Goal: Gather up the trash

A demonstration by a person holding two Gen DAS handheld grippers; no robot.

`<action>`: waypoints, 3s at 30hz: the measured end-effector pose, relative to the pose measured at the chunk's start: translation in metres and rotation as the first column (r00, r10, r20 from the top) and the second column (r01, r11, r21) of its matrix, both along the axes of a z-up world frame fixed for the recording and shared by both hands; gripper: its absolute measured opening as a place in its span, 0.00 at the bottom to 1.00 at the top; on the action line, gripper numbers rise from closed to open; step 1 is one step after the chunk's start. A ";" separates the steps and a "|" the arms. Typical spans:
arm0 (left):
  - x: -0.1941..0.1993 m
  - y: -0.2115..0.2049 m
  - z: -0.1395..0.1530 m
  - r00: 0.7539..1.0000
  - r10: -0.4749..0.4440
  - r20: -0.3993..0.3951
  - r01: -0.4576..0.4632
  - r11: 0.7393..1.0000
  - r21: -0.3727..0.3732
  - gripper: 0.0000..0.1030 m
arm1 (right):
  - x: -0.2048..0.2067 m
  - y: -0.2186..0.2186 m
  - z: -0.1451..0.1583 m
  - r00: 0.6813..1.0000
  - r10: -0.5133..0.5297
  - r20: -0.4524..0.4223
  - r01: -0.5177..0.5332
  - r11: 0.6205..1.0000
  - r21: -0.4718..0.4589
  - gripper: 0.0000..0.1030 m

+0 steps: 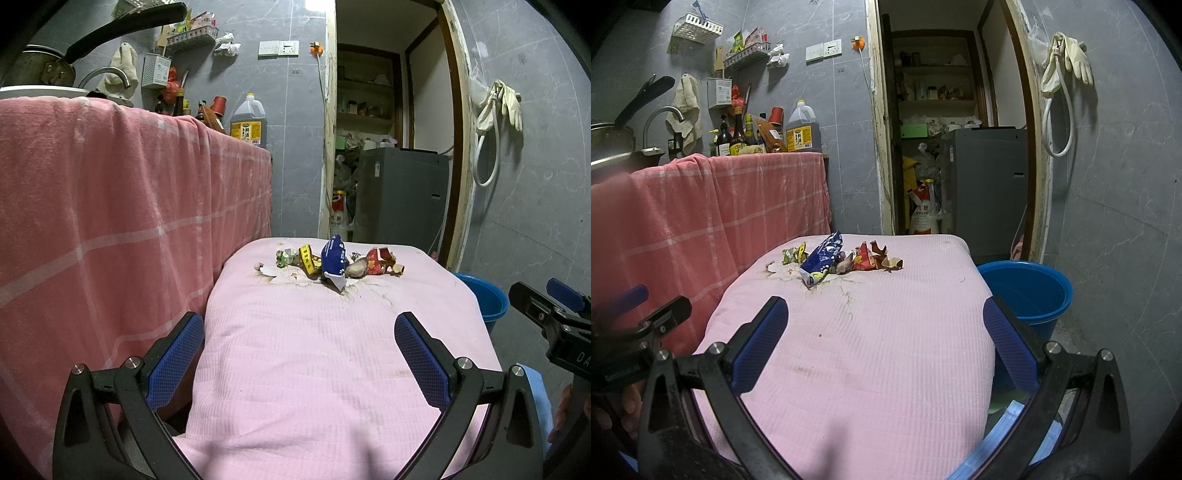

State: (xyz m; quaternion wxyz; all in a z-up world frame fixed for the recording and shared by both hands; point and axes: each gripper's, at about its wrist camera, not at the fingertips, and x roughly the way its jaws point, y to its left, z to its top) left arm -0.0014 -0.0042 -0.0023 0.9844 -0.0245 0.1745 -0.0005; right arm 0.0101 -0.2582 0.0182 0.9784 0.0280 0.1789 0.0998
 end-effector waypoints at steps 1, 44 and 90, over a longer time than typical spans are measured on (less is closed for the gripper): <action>0.000 -0.002 -0.003 1.000 -0.001 -0.002 0.001 1.000 0.001 0.99 | 0.001 0.000 0.000 1.000 -0.001 0.000 0.001 1.000 -0.001 1.00; 0.166 0.002 -0.002 0.996 0.023 -0.089 -0.023 1.000 0.010 0.98 | 0.159 0.002 -0.008 0.997 0.075 0.022 -0.074 0.996 -0.040 1.00; 0.245 0.002 -0.025 0.862 -0.258 -0.436 0.142 0.949 -0.281 0.10 | 0.281 0.014 -0.074 0.858 0.323 -0.400 -0.320 0.944 0.076 0.13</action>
